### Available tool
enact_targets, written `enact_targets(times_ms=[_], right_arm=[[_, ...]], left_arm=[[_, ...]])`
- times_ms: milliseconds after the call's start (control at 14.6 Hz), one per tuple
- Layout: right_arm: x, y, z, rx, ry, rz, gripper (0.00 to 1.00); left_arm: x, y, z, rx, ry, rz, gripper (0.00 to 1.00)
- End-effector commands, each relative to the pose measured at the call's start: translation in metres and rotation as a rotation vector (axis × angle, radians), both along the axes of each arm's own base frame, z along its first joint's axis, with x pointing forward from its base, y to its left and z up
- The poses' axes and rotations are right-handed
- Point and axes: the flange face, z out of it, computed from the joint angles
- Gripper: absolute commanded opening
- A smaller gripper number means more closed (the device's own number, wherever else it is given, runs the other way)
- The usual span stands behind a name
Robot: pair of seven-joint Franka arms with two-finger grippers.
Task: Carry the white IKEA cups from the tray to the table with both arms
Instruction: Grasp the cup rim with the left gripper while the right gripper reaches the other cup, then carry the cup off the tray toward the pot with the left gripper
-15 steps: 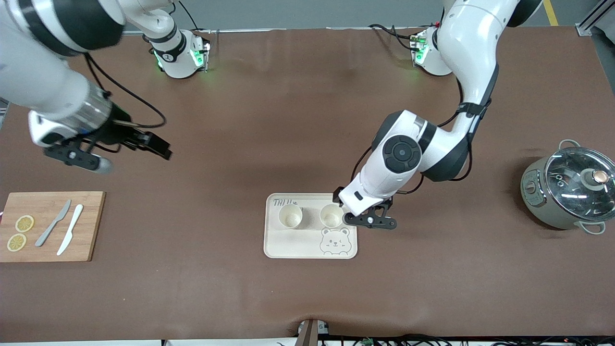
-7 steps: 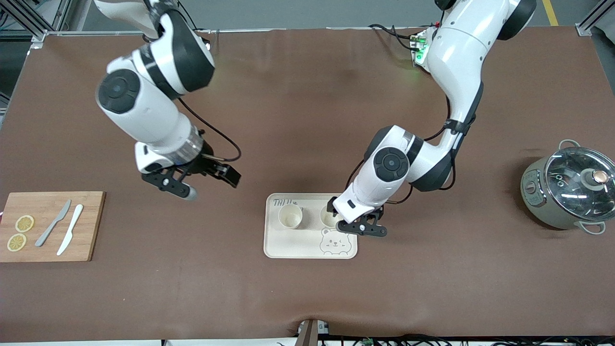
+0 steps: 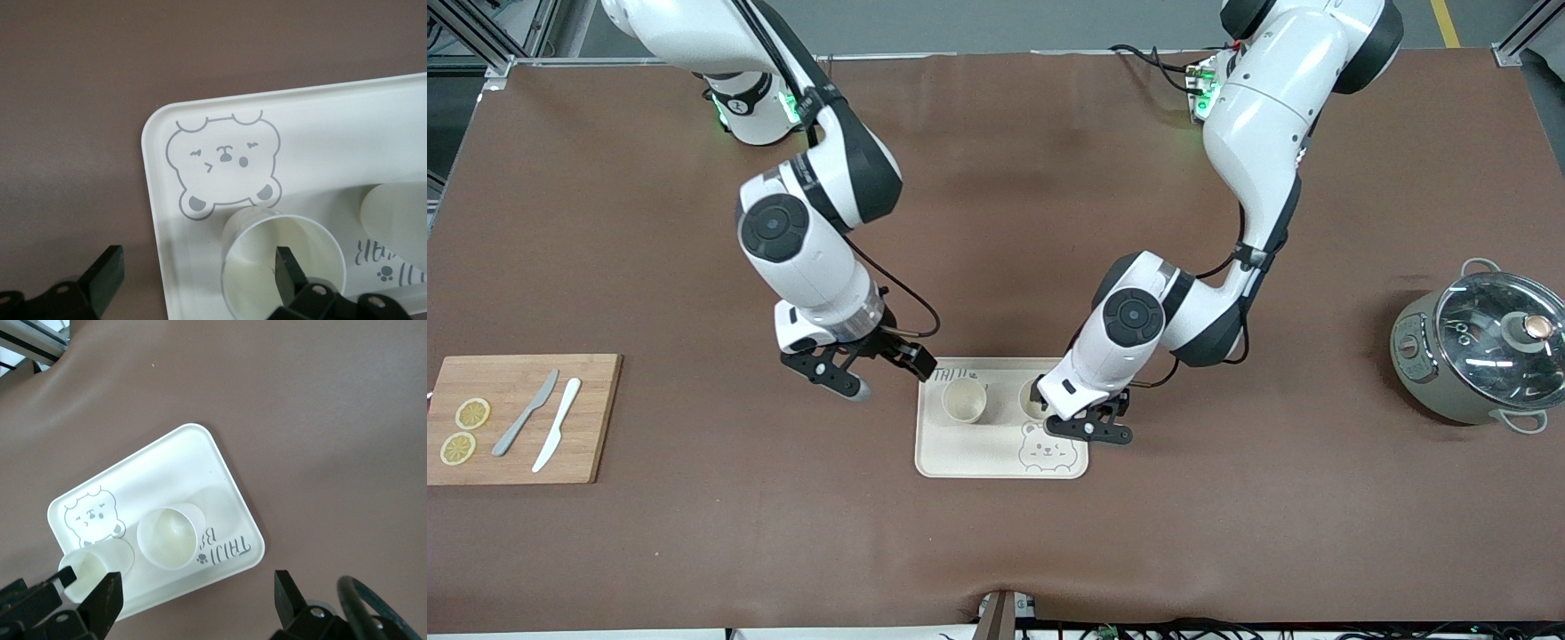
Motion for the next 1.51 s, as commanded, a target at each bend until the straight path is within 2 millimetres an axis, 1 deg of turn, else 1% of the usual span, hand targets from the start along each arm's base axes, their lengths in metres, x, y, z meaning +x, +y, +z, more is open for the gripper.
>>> enact_targets(times_ms=[0,137,205,342,411,616,685,753,1164,1370,1438], right_arm=[[0.016,0.017,-0.018,-0.008,-0.028,-0.027,1.00],[0.017,0.025,-0.031,-0.004,-0.037,-0.035,1.00],[0.017,0.025,-0.036,-0.013,-0.041,-0.032,1.00],[0.018,0.026,-0.054,-0.046,-0.048,-0.017,1.00],[0.018,0.027,-0.063,-0.050,-0.048,-0.014,1.00],[0.017,0.031,-0.079,-0.055,-0.043,-0.008,1.00],[0.017,0.034,-0.085,-0.053,-0.049,-0.006,1.00],[0.013,0.041,-0.090,-0.049,-0.056,0.005,1.00],[0.009,0.048,-0.117,-0.062,-0.049,0.017,1.00],[0.007,0.047,-0.122,-0.096,-0.059,0.047,1.00],[0.007,0.047,-0.127,-0.104,-0.055,0.051,1.00]], left_arm=[[-0.001,-0.006,-0.001,0.007,-0.026,0.018,1.00],[-0.001,-0.006,-0.009,0.009,-0.028,0.023,1.00],[-0.002,-0.006,-0.013,0.007,-0.032,0.026,1.00],[-0.002,-0.007,-0.018,-0.003,-0.040,0.030,1.00],[-0.003,-0.007,-0.024,-0.008,-0.041,0.031,1.00],[-0.005,-0.007,-0.029,-0.011,-0.037,0.040,1.00],[-0.009,-0.010,-0.031,-0.014,-0.025,0.083,0.63],[-0.015,-0.014,-0.035,-0.018,-0.010,0.144,0.01],[-0.016,-0.016,-0.032,0.014,-0.041,0.135,0.00],[-0.018,-0.014,-0.031,0.024,-0.033,0.137,0.00],[-0.019,-0.009,-0.025,0.035,-0.025,0.141,0.00]])
